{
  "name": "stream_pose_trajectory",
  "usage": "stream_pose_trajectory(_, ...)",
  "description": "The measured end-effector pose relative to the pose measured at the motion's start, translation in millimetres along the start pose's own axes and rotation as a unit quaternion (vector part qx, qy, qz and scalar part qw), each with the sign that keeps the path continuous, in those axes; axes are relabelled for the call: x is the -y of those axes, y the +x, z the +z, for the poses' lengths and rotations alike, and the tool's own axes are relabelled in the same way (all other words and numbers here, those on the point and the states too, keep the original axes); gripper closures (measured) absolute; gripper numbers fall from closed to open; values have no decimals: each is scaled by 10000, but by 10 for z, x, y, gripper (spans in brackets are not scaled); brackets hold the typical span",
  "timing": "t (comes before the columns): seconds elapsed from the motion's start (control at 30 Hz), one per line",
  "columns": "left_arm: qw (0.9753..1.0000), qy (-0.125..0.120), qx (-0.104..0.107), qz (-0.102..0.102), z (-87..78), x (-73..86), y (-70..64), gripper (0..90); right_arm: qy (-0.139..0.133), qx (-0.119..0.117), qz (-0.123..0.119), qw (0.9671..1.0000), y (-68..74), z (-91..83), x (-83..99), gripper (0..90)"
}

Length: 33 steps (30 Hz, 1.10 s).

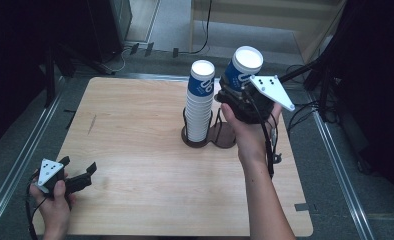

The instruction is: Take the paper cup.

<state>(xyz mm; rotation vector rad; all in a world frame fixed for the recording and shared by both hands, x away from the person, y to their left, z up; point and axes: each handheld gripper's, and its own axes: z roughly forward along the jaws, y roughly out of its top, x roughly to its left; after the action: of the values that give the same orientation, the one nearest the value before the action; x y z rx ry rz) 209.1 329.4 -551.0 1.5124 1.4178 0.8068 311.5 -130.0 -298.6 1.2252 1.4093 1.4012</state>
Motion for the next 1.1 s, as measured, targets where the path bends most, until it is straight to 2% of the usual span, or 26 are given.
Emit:
stream_pose_trajectory(0.03, 10000, 0, 0, 0, 0, 0, 0, 138, 0, 0, 0, 10000, 0, 0, 0, 225)
stream_pose_trajectory(0.07, 9999, -41, -93, 9, -1, 1, -4, 162, 32, 30, 29, 10000, -43, -30, 49, 225)
stream_pose_trajectory(0.23, 9999, -48, -95, -63, 5, -2, 11, 134, 63, 69, 73, 9999, -127, -101, 154, 225)
stream_pose_trajectory(0.33, 9999, 87, -92, -42, -13, -13, 19, 134, 126, 92, 130, 9998, -191, -158, 243, 225)
stream_pose_trajectory(0.4, 10000, 86, 32, 7, -46, -36, 17, 114, 152, 113, 146, 9997, -230, -201, 302, 224)
stream_pose_trajectory(0.47, 9994, 56, 336, 16, -69, -42, 28, 0, 192, 159, 149, 9996, -276, -247, 393, 224)
stream_pose_trajectory(0.57, 9996, 81, 254, 17, -60, -45, 24, 0, 209, 194, 129, 9995, -299, -273, 459, 224)
stream_pose_trajectory(0.73, 9996, 102, 266, 35, -56, -57, 21, 0, 270, 158, 111, 9995, -297, -312, 630, 225)
stream_pose_trajectory(0.87, 9990, 97, 419, -78, -47, -82, 10, 0, 300, 135, 91, 9994, -275, -330, 721, 225)
stream_pose_trajectory(0.93, 9987, 80, 486, -159, -35, -103, 0, 0, 345, 118, 29, 9993, -260, -346, 824, 225)
stream_pose_trajectory(1.1, 9982, 71, 585, -143, 2, -145, -95, 0, 442, 102, -32, 9990, -256, -367, 983, 226)
